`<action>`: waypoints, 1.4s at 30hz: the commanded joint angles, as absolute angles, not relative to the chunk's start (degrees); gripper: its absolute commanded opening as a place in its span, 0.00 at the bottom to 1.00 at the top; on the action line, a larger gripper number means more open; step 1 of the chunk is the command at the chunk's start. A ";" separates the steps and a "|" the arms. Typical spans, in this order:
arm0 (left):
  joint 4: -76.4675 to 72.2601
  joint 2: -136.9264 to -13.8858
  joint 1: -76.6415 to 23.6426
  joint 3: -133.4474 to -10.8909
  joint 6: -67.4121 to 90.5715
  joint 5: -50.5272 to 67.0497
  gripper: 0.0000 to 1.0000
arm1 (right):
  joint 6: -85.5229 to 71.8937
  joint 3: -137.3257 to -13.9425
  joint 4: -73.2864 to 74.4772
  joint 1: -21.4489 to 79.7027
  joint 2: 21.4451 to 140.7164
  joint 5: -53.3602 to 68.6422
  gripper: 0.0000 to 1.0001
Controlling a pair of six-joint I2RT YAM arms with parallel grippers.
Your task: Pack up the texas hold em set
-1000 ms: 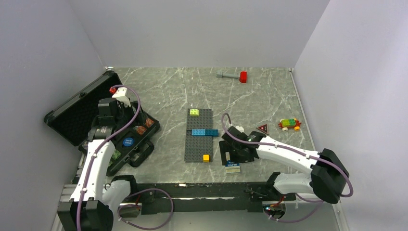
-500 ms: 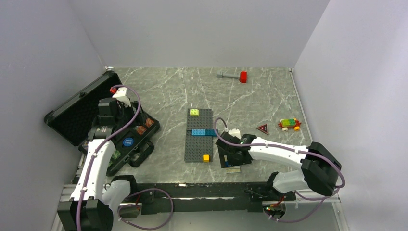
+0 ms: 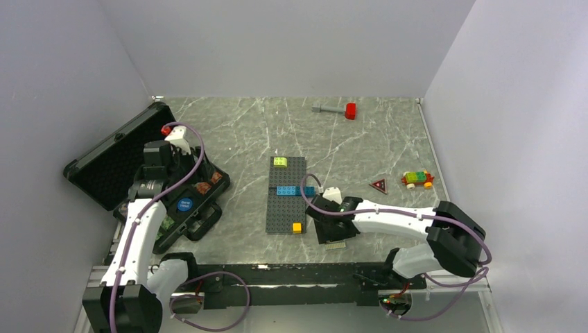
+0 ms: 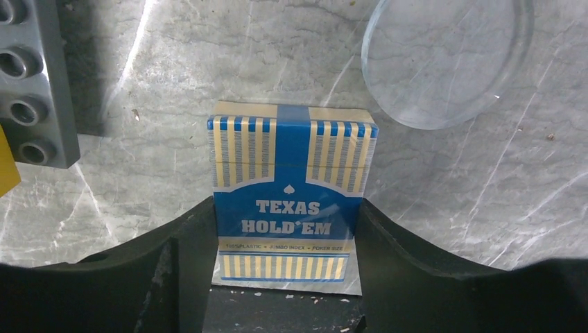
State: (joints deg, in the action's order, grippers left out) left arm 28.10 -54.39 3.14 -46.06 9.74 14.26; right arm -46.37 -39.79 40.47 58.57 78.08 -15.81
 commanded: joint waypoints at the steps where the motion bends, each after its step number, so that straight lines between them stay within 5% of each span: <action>1: 26.27 -54.80 0.58 -46.75 9.99 18.70 0.76 | -44.15 -41.30 38.66 59.72 75.28 -19.17 0.40; 11: 22.26 -59.96 -16.83 -51.73 19.89 27.05 0.76 | -12.46 -47.08 24.08 59.77 62.35 -11.87 0.34; 17: 15.81 -67.44 -29.49 -55.31 28.81 34.78 0.76 | 0.89 -50.03 16.45 59.98 61.79 -6.86 0.22; 27: 6.65 -74.15 -34.30 -53.30 36.76 41.45 0.74 | 8.44 -49.68 11.46 60.56 59.77 -5.89 0.23; 34: 4.36 -77.55 -35.87 -54.05 38.84 44.54 0.58 | 10.65 -49.09 12.29 60.64 59.09 -7.89 0.23; 42: 4.88 -79.61 -36.53 -55.22 39.03 45.97 0.27 | 12.55 -48.44 12.75 60.66 59.72 -10.66 0.25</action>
State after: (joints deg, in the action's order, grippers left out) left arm 6.59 -78.65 -36.07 -53.60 38.83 43.68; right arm 10.39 -47.59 16.82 60.38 60.86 -7.75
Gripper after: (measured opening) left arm 0.370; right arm 0.670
